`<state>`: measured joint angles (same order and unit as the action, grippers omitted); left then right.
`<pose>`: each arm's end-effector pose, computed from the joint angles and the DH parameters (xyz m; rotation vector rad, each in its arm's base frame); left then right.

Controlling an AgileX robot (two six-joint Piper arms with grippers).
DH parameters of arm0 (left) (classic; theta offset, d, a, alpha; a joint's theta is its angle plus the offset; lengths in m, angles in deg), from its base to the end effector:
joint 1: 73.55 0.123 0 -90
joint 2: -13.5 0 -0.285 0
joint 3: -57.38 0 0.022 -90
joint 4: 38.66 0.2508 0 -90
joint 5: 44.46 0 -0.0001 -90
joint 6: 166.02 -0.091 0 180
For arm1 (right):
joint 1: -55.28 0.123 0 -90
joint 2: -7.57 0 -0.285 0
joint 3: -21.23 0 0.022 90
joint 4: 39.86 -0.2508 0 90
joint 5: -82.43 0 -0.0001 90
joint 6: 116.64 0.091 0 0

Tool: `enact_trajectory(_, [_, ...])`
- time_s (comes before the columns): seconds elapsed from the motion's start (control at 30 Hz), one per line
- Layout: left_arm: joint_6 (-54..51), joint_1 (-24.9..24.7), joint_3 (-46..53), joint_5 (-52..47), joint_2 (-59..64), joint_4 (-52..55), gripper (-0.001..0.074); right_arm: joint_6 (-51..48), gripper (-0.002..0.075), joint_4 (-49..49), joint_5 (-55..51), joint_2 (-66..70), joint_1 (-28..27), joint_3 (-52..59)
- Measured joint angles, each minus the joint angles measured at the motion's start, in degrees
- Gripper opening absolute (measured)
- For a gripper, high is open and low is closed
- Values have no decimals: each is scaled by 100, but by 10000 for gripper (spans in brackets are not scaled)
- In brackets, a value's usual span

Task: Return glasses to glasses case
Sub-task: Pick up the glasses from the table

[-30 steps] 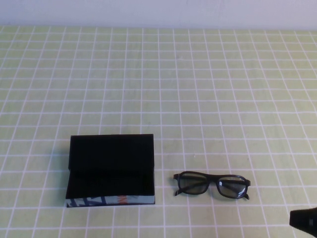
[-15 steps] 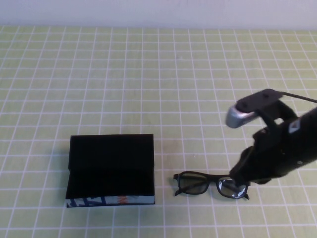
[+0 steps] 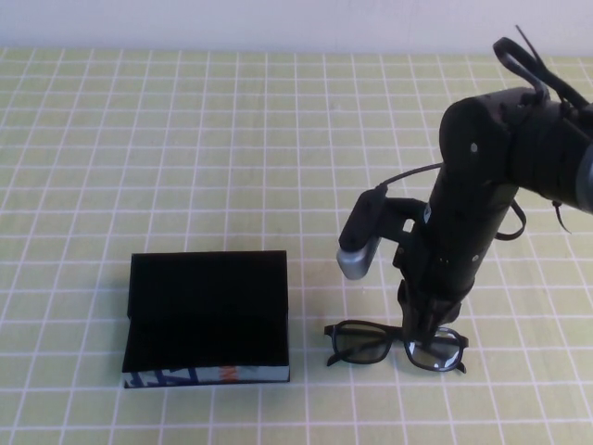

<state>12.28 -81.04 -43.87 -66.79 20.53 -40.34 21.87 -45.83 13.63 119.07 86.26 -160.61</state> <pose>0.0515 -0.0078 0.1699 0.1333 1.8832 -0.0982 0.2960 0.1880 0.2340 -1.7880 2.5354 0.1471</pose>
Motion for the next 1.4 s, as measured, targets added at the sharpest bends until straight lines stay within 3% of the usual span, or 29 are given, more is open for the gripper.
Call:
enact_trajectory(0.23, [0, 0, 0, 0, 0, 0, -3, -1251, 309, 63, 176, 292, 0, -51])
enact_trajectory(0.33, [0, 0, 0, 0, 0, 0, -3, -1561, 375, 53, 388, 304, 0, -51])
enact_trajectory(1.4, [0, 0, 0, 0, 0, 0, -3, -2074, 400, 35, 1008, 905, 0, -54])
